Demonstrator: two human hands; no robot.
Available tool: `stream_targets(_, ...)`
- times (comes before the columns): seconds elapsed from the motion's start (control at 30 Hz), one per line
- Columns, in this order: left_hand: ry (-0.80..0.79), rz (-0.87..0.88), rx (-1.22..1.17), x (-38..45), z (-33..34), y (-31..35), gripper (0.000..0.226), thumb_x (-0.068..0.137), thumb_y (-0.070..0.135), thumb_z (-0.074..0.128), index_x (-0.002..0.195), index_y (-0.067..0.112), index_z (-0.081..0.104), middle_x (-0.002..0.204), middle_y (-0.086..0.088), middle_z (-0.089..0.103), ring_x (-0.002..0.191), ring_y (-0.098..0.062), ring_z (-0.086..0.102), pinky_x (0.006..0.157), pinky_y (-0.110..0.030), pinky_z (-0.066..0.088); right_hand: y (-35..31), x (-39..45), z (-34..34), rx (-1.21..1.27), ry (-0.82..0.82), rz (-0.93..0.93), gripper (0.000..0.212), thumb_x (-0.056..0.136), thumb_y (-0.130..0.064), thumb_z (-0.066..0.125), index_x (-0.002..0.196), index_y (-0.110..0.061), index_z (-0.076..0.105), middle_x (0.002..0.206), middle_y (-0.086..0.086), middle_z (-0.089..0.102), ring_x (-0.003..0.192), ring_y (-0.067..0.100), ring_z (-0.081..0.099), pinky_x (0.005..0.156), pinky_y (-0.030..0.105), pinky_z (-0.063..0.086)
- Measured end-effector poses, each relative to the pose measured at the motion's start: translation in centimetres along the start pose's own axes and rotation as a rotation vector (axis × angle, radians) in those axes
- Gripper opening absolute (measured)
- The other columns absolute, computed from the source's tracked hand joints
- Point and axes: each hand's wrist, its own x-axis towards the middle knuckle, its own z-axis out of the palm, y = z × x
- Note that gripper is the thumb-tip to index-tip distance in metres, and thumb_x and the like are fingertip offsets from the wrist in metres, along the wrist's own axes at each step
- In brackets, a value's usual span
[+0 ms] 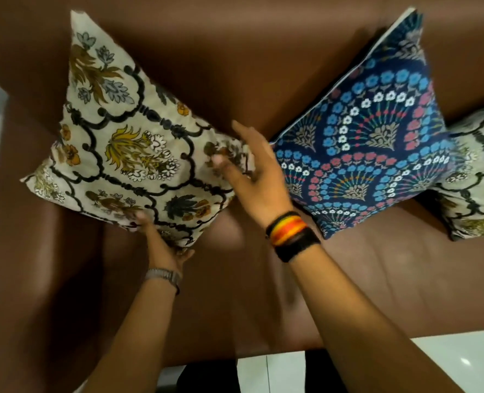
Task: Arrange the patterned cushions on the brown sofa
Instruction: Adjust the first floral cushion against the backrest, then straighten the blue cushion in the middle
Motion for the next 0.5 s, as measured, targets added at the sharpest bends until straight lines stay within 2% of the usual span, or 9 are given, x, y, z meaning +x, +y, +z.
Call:
stream_targets(0.13, -0.105, -0.093, 0.143, -5.4, 8.8, -6.4, 0.092, 0.086, 0.094, 0.029, 0.164, 0.047, 0.029, 0.173, 0.005, 0.029, 0.157, -0.029, 0.031, 0.112, -0.066, 0.041, 3.8, -2.8, -10.9, -0.065, 0.293, -0.103, 0.044, 0.103, -0.033, 0.069, 0.144, -0.019, 0.066, 0.156, 0.01, 0.057, 0.147, 0.026, 0.053, 0.121, 0.052, 0.045)
stream_targets(0.2, -0.179, -0.118, 0.157, -7.8, 15.1, -9.7, 0.078, 0.095, 0.083, 0.03, 0.163, 0.044, 0.031, 0.154, 0.012, 0.046, 0.143, -0.023, 0.044, 0.11, -0.061, 0.041, 6.1, -2.9, -17.2, -0.092, 0.458, -0.119, 0.031, 0.103, -0.022, 0.069, 0.131, -0.011, 0.071, 0.139, 0.014, 0.065, 0.132, 0.024, 0.062, 0.112, 0.046, 0.051)
stream_targets(0.23, -0.218, -0.118, 0.169, -8.2, 17.9, -10.8, 0.083, 0.095, 0.083, 0.033, 0.164, 0.038, 0.033, 0.14, 0.015, 0.053, 0.131, -0.021, 0.051, 0.105, -0.056, 0.044, 6.9, -2.7, -19.9, -0.126, 0.499, -0.13, 0.026, 0.103, -0.02, 0.068, 0.127, -0.009, 0.071, 0.132, 0.015, 0.066, 0.125, 0.024, 0.064, 0.108, 0.043, 0.052)
stream_targets(0.27, -0.247, -0.112, 0.182, -8.4, 20.7, -12.1, 0.097, 0.086, 0.091, 0.037, 0.165, 0.034, 0.034, 0.138, 0.011, 0.057, 0.129, -0.023, 0.054, 0.102, -0.053, 0.044, 7.8, -2.3, -23.1, -0.17, 0.529, -0.145, 0.024, 0.103, -0.021, 0.068, 0.123, -0.008, 0.071, 0.129, 0.016, 0.065, 0.122, 0.025, 0.064, 0.107, 0.043, 0.053)
stream_targets(0.3, -0.262, -0.103, 0.185, -8.5, 23.1, -13.3, 0.118, 0.069, 0.1, 0.041, 0.164, 0.031, 0.036, 0.151, 0.005, 0.054, 0.139, -0.03, 0.051, 0.106, -0.054, 0.042, 8.6, -1.9, -26.1, -0.212, 0.546, -0.143, 0.026, 0.103, -0.026, 0.067, 0.123, -0.009, 0.07, 0.128, 0.015, 0.064, 0.123, 0.027, 0.063, 0.106, 0.045, 0.052)
stream_targets(0.37, -0.289, -0.112, 0.171, -8.6, 26.8, -14.6, 0.142, 0.048, 0.109, 0.05, 0.163, 0.027, 0.041, 0.164, -0.007, 0.047, 0.149, -0.041, 0.044, 0.117, -0.064, 0.039, 10.1, -0.8, -30.9, -0.236, 0.499, -0.049, 0.048, 0.098, -0.049, 0.066, 0.13, -0.013, 0.067, 0.134, 0.014, 0.061, 0.132, 0.031, 0.057, 0.112, 0.049, 0.048)
stream_targets(0.43, -0.262, -0.049, 0.073, -9.1, 29.1, -14.7, 0.113, 0.074, 0.094, 0.053, 0.161, 0.023, 0.04, 0.154, -0.003, 0.05, 0.13, -0.033, 0.057, 0.11, -0.054, 0.047, 11.0, 0.6, -33.0, -0.243, 0.328, 0.076, 0.082, 0.085, -0.072, 0.059, 0.144, -0.015, 0.06, 0.146, 0.016, 0.057, 0.142, 0.032, 0.051, 0.121, 0.042, 0.04)
stream_targets(0.47, -0.214, 0.002, 0.042, -9.0, 29.6, -14.6, 0.097, 0.089, 0.082, 0.048, 0.164, 0.022, 0.035, 0.151, 0.0, 0.048, 0.127, -0.027, 0.057, 0.107, -0.049, 0.047, 11.5, 1.2, -33.4, -0.253, 0.25, 0.114, 0.094, 0.081, -0.078, 0.056, 0.15, -0.015, 0.056, 0.151, 0.016, 0.056, 0.145, 0.034, 0.049, 0.123, 0.043, 0.038)
stream_targets(0.5, -0.156, 0.043, 0.034, -8.9, 29.9, -14.6, 0.094, 0.093, 0.079, 0.046, 0.166, 0.022, 0.03, 0.156, 0.002, 0.044, 0.133, -0.025, 0.053, 0.109, -0.045, 0.045, 12.0, 1.8, -33.4, -0.269, 0.177, 0.125, 0.1, 0.079, -0.08, 0.055, 0.154, -0.015, 0.053, 0.153, 0.017, 0.056, 0.146, 0.036, 0.049, 0.124, 0.047, 0.038)
